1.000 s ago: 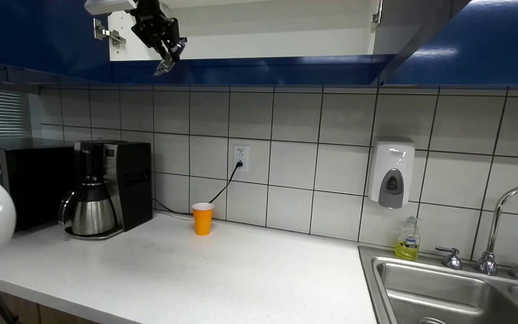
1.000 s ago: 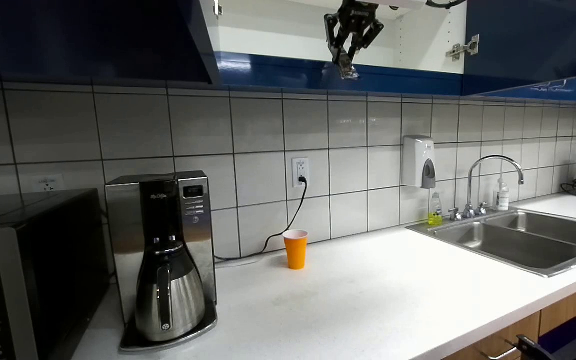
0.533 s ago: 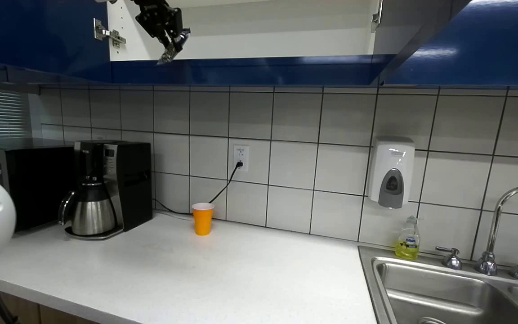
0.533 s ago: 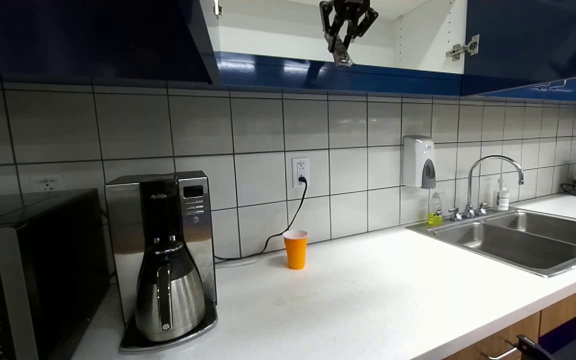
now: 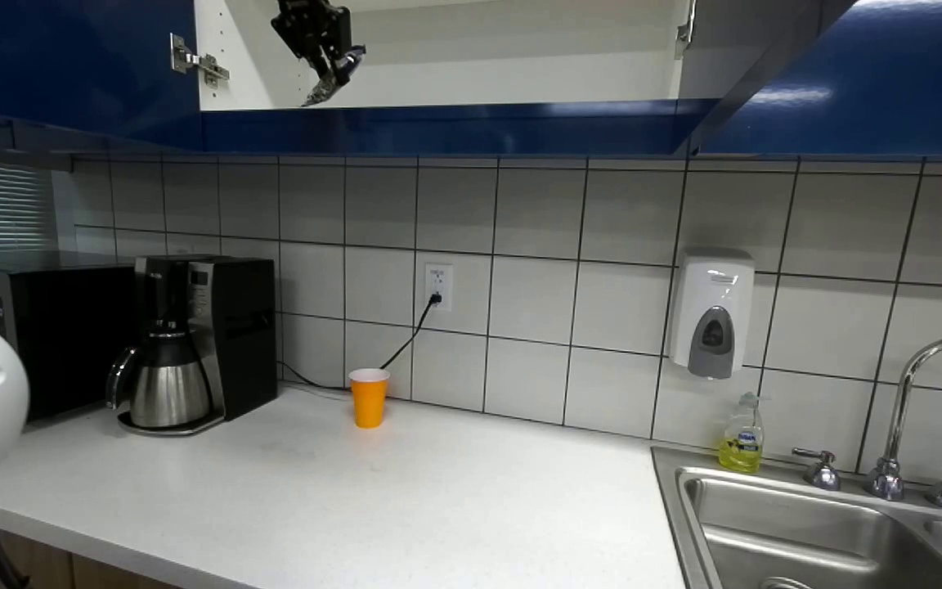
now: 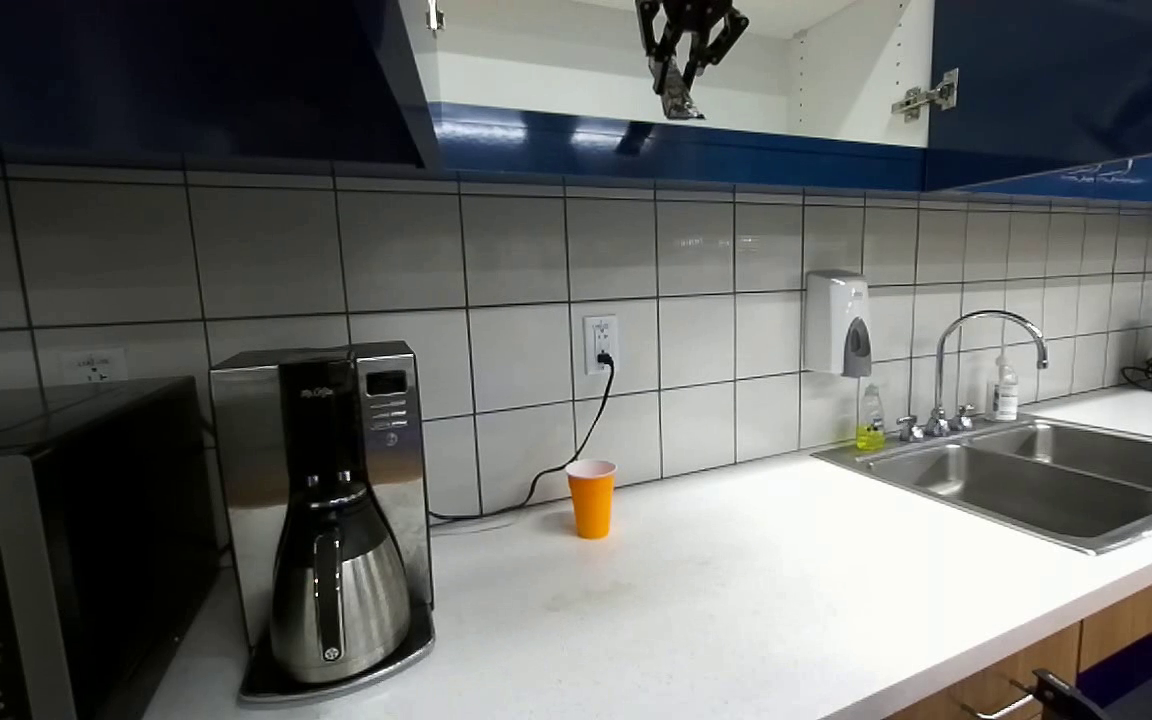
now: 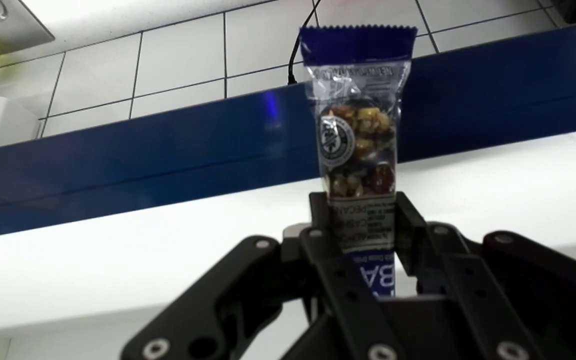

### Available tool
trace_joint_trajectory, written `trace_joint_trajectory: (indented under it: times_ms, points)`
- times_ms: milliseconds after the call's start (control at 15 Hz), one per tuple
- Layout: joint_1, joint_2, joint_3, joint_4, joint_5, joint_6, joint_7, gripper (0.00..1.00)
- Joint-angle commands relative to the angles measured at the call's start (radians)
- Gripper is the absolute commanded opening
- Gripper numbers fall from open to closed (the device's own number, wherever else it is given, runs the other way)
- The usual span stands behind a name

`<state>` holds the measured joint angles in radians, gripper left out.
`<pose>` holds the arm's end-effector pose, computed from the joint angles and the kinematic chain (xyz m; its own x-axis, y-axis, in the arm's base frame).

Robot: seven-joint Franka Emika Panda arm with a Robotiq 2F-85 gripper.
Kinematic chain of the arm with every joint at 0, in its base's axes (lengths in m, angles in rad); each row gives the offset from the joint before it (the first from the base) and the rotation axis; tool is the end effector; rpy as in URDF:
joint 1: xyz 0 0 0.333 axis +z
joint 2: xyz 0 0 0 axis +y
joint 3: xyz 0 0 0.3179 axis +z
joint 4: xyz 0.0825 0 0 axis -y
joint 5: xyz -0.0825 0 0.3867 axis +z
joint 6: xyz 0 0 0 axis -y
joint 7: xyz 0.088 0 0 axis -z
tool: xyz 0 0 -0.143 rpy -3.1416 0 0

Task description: Shift the chocolate bar to the open cupboard

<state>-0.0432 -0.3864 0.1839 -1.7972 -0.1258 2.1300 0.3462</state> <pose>0.4816 0.0812 0.7494 0.7287 -0.1368 0.6710 -0.1506 -0.9879 -0.0379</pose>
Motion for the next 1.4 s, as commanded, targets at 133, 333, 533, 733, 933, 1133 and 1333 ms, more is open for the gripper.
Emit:
trace_joint_trajectory:
  times_ms: [133,333,533,733,933,1133,1333]
  points:
    - [0.000,0.136,-0.009,0.195,-0.020,-0.089,0.047,0.08]
    - [0.007,0.192,-0.020,0.253,-0.020,-0.102,0.051,0.08]
    - [0.015,0.244,-0.030,0.308,-0.021,-0.114,0.057,0.08]
    - [0.022,0.292,-0.040,0.359,-0.027,-0.123,0.066,0.08]
    - [0.030,0.331,-0.049,0.404,-0.038,-0.141,0.072,0.08]
    - [0.039,0.363,-0.059,0.442,-0.060,-0.154,0.100,0.60]
    - [0.024,0.379,-0.047,0.458,-0.070,-0.159,0.112,0.82]
